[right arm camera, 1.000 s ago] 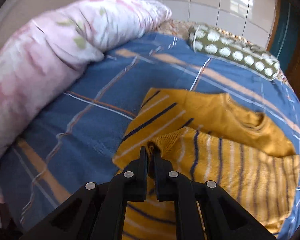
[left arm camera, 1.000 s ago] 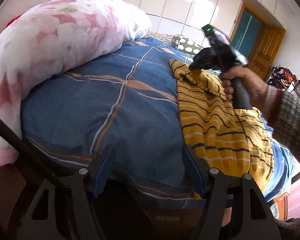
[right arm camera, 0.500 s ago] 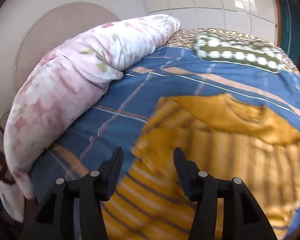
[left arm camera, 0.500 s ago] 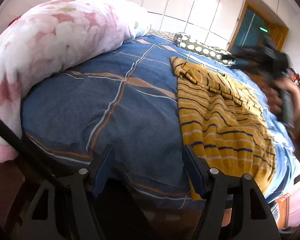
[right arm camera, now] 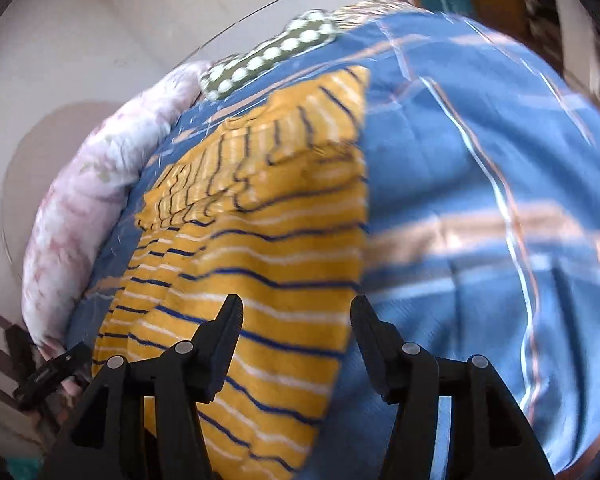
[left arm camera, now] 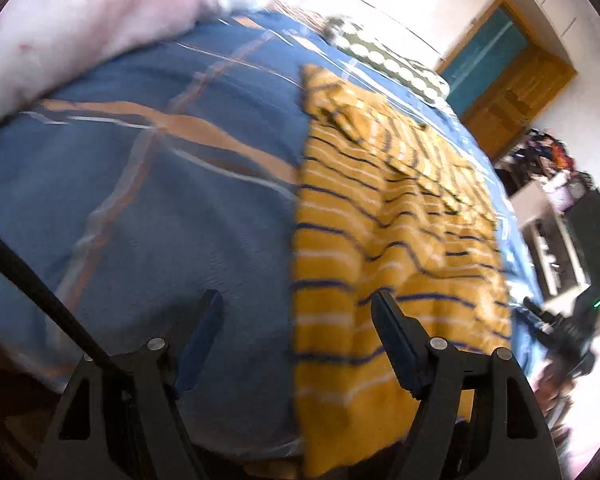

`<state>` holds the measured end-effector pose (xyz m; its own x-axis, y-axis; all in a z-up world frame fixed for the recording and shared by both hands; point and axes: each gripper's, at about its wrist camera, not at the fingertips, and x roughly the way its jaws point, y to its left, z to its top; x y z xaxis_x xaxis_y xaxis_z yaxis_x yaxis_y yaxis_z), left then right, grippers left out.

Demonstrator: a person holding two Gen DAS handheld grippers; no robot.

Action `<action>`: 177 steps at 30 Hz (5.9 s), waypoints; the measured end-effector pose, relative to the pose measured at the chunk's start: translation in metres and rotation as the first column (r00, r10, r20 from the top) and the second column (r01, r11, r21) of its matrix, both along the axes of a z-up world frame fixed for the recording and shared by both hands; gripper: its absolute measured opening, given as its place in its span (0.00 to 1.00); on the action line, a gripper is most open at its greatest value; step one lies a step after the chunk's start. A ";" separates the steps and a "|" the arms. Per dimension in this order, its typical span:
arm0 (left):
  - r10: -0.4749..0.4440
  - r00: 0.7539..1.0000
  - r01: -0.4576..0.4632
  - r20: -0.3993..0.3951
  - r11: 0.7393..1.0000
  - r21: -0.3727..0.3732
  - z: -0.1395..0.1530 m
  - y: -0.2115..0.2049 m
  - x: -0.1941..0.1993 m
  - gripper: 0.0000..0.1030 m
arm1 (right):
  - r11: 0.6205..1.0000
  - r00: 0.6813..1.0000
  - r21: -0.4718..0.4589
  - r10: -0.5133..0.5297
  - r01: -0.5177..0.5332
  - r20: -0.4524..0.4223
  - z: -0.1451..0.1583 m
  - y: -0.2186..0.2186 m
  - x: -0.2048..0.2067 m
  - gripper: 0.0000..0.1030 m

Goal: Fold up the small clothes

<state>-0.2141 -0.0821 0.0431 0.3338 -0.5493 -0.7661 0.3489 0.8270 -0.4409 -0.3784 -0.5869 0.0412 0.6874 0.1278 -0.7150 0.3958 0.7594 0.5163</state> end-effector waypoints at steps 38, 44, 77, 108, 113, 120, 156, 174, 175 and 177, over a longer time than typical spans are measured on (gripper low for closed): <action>-0.042 0.992 0.045 -0.117 0.999 0.025 -0.029 -0.053 -0.062 0.39 | 0.942 0.977 0.264 0.184 -0.207 0.107 -0.050 0.086 -0.024 0.40; -0.032 0.996 0.042 -0.081 0.990 0.131 -0.021 -0.063 -0.055 0.13 | 0.950 0.980 0.240 0.190 -0.197 0.053 -0.053 0.093 -0.020 0.15; -0.069 0.979 0.036 0.190 0.985 0.170 0.081 -0.144 0.065 0.08 | 0.982 0.949 -0.036 0.187 -0.183 0.252 0.079 0.035 0.059 0.07; 0.098 0.991 -0.103 -0.095 0.994 -0.046 0.029 -0.122 0.229 0.61 | 0.925 0.978 0.344 -0.196 0.162 0.066 -0.010 -0.125 0.241 0.65; 0.032 0.999 -0.031 -0.039 0.999 0.025 0.027 -0.120 0.194 0.61 | 0.963 0.983 0.230 -0.162 0.139 0.082 0.019 -0.118 0.209 0.68; -0.097 0.988 0.064 0.117 0.965 0.255 0.014 -0.135 0.131 0.61 | 0.987 0.996 -0.132 0.087 -0.087 -0.010 0.031 -0.044 0.148 0.35; 0.200 0.926 -0.244 0.320 0.964 0.105 0.017 -0.009 0.097 0.67 | 0.795 0.876 -0.385 0.361 -0.468 -0.320 -0.008 0.195 0.399 0.21; 0.307 0.921 -0.331 0.240 0.941 0.066 0.012 0.027 0.116 0.67 | 0.813 0.900 -0.386 0.389 -0.436 -0.198 0.054 0.222 0.385 0.36; 0.320 0.916 -0.346 0.242 0.935 0.074 0.013 0.030 0.116 0.67 | 0.813 0.891 -0.365 0.413 -0.454 -0.189 0.055 0.225 0.372 0.36; 0.349 0.904 -0.378 0.248 0.922 0.082 0.013 0.036 0.117 0.67 | 0.797 0.858 -0.320 0.481 -0.513 -0.179 0.050 0.235 0.342 0.36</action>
